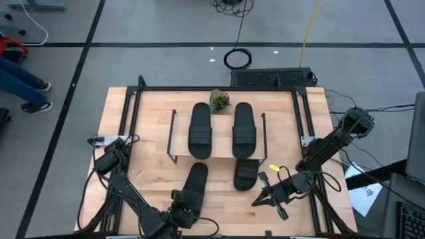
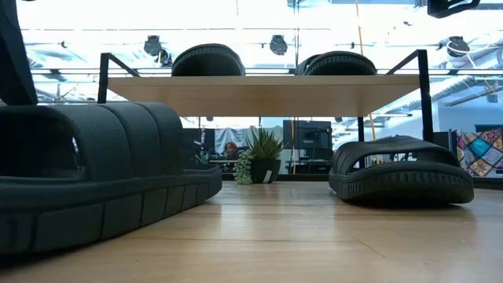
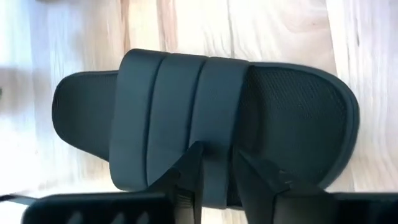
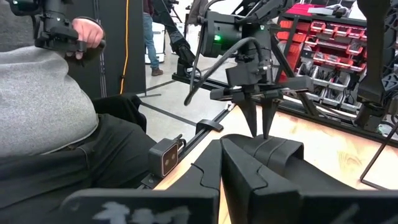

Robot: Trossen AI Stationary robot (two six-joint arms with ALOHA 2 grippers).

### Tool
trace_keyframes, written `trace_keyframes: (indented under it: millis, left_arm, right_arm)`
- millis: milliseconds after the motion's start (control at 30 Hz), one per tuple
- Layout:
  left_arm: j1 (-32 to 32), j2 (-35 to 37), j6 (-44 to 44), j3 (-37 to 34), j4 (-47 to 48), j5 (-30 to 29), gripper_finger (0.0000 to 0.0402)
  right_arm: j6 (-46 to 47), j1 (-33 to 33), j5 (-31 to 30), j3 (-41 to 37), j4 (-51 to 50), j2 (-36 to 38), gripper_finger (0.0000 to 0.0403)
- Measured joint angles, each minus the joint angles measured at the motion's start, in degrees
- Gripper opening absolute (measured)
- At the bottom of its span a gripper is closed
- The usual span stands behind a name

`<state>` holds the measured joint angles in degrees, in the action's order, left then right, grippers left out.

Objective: Pick and place slides into the shelf
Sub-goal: Put the black slide under the shelf

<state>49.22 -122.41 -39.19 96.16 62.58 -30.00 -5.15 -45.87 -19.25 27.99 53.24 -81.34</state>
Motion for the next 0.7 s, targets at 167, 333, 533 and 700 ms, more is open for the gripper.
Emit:
trace_keyframes:
  millis: [167, 333, 533, 700]
  left_arm:
    - [1.98, 0.0, 3.26, 0.0, 0.26, -2.51, 0.0155]
    - [2.81, 0.0, 3.48, 0.0, 0.27, -4.05, 0.0248]
    - [2.83, 0.0, 3.97, 0.0, 0.24, -9.92, 0.034]
    - [2.3, -1.05, 6.76, 0.0, 0.31, -11.25, 0.0366]
  right_arm:
    - [0.02, 0.0, 0.02, 0.0, -0.01, 0.0, 0.0]
    - [0.02, 0.0, 0.04, 0.0, -0.01, 0.0, 0.0]
    - [0.02, 0.0, 0.04, 0.0, -0.01, 0.0, 0.0]
    - [0.02, 0.0, 0.04, 0.0, -0.03, 0.0, 0.0]
